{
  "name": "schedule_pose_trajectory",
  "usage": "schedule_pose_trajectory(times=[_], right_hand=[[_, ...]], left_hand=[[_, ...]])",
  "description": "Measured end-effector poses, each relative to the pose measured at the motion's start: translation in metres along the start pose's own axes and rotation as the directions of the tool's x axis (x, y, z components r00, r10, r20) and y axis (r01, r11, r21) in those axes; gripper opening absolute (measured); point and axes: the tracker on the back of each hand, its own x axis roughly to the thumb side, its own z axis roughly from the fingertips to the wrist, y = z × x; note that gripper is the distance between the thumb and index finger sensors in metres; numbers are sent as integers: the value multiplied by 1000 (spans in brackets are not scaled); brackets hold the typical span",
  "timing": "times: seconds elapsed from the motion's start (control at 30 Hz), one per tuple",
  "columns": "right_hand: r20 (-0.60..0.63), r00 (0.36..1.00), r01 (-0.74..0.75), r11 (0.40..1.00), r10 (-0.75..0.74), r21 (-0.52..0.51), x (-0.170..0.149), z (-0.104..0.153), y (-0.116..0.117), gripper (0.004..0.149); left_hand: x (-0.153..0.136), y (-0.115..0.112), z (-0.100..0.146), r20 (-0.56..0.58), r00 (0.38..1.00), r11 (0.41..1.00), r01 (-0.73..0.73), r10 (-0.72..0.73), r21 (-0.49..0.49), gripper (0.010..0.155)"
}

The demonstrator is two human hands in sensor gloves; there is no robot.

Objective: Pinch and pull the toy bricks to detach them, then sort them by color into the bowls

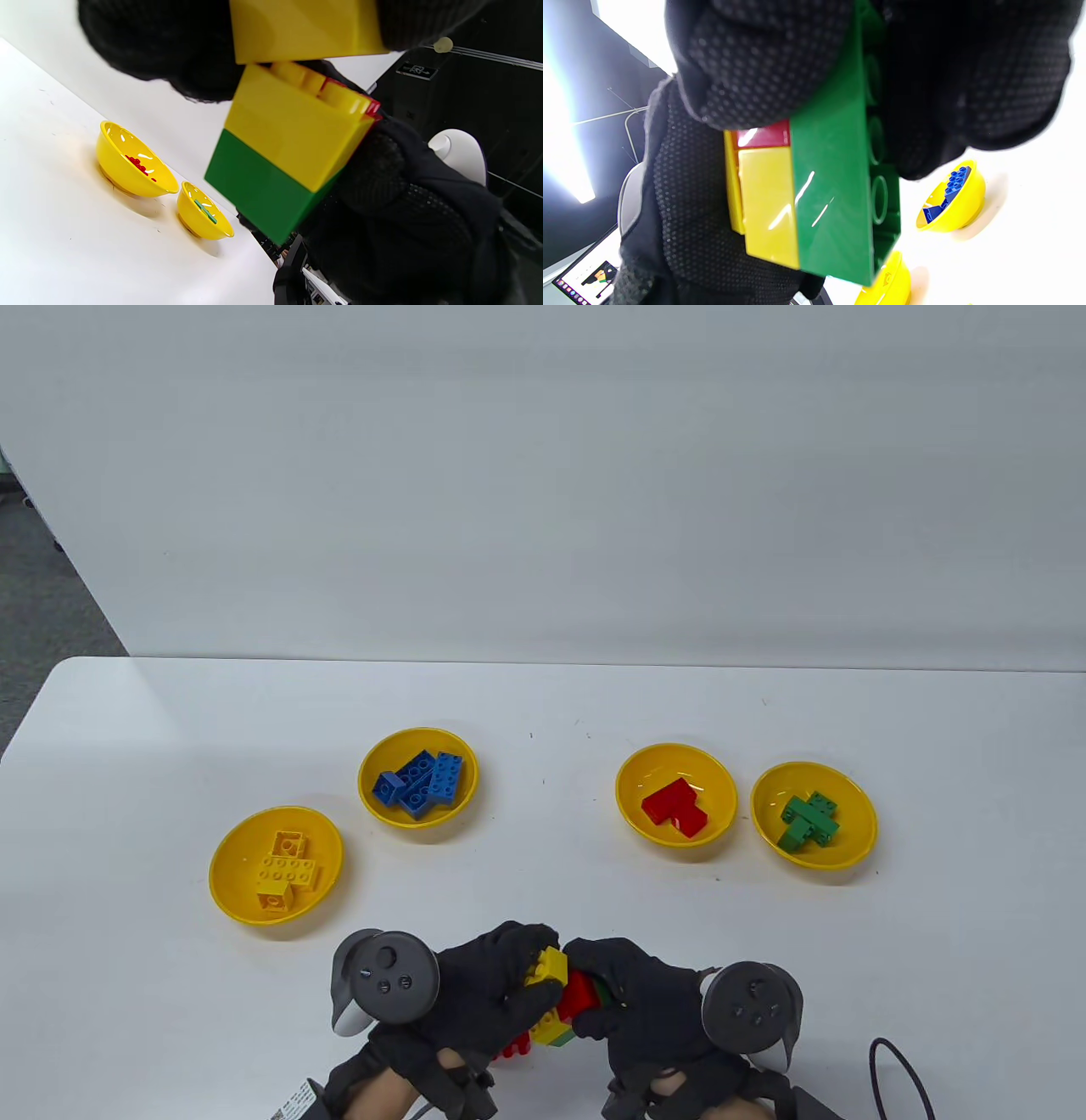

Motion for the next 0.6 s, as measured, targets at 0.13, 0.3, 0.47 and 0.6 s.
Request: schedule_pose_trajectory(times=[0.13, 0.3, 0.47, 0.6], right_hand=[[-23, 999, 29, 999, -29, -16, -4, 1, -1, 62], [-32, 999, 41, 997, -43, -65, -9, 1, -17, 62], [-31, 998, 48, 991, -52, -124, -14, 1, -37, 62], [-51, 997, 51, 987, -60, -152, -22, 1, -49, 62]], left_hand=[[-3, 6, 3, -24, 1000, 1000, 8, -8, 22, 68], [3, 44, 13, -25, 998, 986, 62, -59, 157, 68], [5, 101, 18, -142, 972, 932, 219, -185, 288, 68], [-18, 149, 13, -393, 821, 826, 520, -414, 217, 68]])
